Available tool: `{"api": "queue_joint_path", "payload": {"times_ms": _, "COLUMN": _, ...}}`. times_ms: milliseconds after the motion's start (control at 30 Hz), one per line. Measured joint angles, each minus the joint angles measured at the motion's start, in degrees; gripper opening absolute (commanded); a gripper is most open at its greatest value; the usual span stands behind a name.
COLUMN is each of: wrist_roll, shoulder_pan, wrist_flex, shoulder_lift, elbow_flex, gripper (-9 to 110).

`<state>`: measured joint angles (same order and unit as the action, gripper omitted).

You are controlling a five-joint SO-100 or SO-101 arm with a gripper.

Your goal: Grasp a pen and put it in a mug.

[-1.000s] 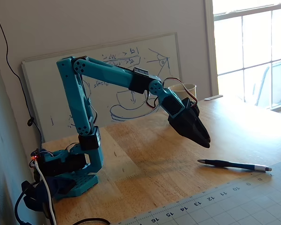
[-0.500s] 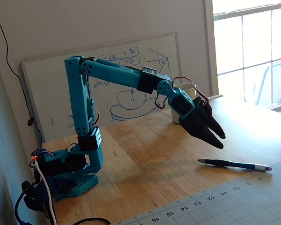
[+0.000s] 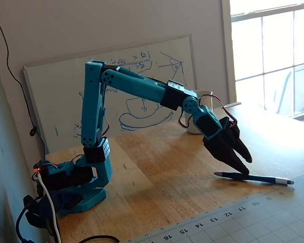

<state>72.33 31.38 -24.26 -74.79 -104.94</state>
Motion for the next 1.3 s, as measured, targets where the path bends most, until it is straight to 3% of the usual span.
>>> {"api": "queue_joint_path", "payload": {"times_ms": 633, "wrist_roll": 0.0, "shoulder_pan": 1.9, "wrist_flex": 0.1, "shoulder_lift": 6.3, "elbow_flex": 2.9, "gripper": 17}}
{"api": "queue_joint_path", "payload": {"times_ms": 867, "wrist_roll": 0.0, "shoulder_pan": 1.9, "wrist_flex": 0.4, "shoulder_lift": 6.3, "elbow_flex": 2.9, "gripper": 6}}
{"api": "queue_joint_path", "payload": {"times_ms": 1300, "wrist_roll": 0.0, "shoulder_pan": 1.9, "wrist_flex": 0.4, "shoulder_lift": 6.3, "elbow_flex": 2.9, "gripper": 5}}
